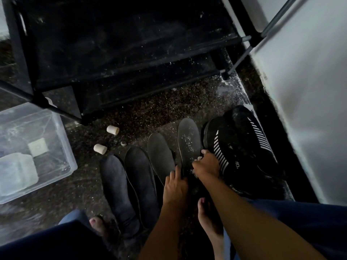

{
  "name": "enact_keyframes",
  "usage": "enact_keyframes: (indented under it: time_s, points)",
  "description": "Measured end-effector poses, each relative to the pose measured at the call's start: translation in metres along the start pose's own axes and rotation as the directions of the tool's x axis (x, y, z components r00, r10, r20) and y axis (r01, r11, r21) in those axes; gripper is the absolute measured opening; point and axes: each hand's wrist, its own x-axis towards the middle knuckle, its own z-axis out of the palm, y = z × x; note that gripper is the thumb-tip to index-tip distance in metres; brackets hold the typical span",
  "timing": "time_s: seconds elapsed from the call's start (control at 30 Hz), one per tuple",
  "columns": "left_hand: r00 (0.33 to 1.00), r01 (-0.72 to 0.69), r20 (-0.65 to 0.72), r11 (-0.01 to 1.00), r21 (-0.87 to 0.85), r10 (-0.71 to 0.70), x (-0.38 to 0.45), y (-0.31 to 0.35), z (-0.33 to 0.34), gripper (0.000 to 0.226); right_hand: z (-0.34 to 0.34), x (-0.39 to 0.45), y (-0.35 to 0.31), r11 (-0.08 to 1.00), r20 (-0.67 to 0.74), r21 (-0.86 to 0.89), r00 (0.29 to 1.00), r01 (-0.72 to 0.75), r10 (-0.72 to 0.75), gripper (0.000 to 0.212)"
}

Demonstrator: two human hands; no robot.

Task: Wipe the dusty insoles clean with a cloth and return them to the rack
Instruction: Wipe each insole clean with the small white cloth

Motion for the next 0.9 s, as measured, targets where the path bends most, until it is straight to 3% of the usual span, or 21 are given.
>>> enact_keyframes:
  time_s: [0.07,0.13,0.27,0.33,0.47,0.63,0.9]
  points:
    - [0.999,0.033,-0.023,0.995,-0.097,-0.036,0.007,0.006,-0.012,0.042,0.001,0.001,-0.001,1.000,-0.001,-0.008,1.000,0.013,-0.013,0.051]
    - [0.997,0.074,0.011,0.947,-0.313,-0.074,0.017,0.015,-0.021,0.041,0.002,0.003,-0.003,1.000,-0.005,-0.017,1.000,0.015,-0.015,0.050]
    - [0.936,0.337,0.149,0.684,-0.647,-0.320,0.031,0.025,-0.030,0.042,0.001,0.008,-0.007,1.000,-0.001,-0.009,1.000,0.002,-0.002,0.031]
    - [0.893,0.416,0.211,0.546,-0.727,-0.398,0.033,0.025,-0.034,0.041,-0.001,0.008,-0.010,1.000,0.010,0.009,1.000,-0.004,0.004,0.017]
    - [0.823,0.493,0.313,0.324,-0.807,-0.473,0.034,0.022,-0.044,0.039,-0.010,0.008,-0.016,0.992,0.047,0.112,0.998,-0.056,0.051,0.020]
    - [0.784,0.542,0.402,0.205,-0.815,-0.474,0.034,0.025,-0.064,0.027,-0.019,0.007,-0.016,0.982,0.104,0.142,0.989,-0.124,0.110,0.025]
    - [0.783,0.517,0.384,0.168,-0.839,-0.490,0.011,0.012,-0.087,0.020,-0.035,-0.003,-0.007,0.975,0.187,0.123,0.969,-0.187,0.162,0.037]
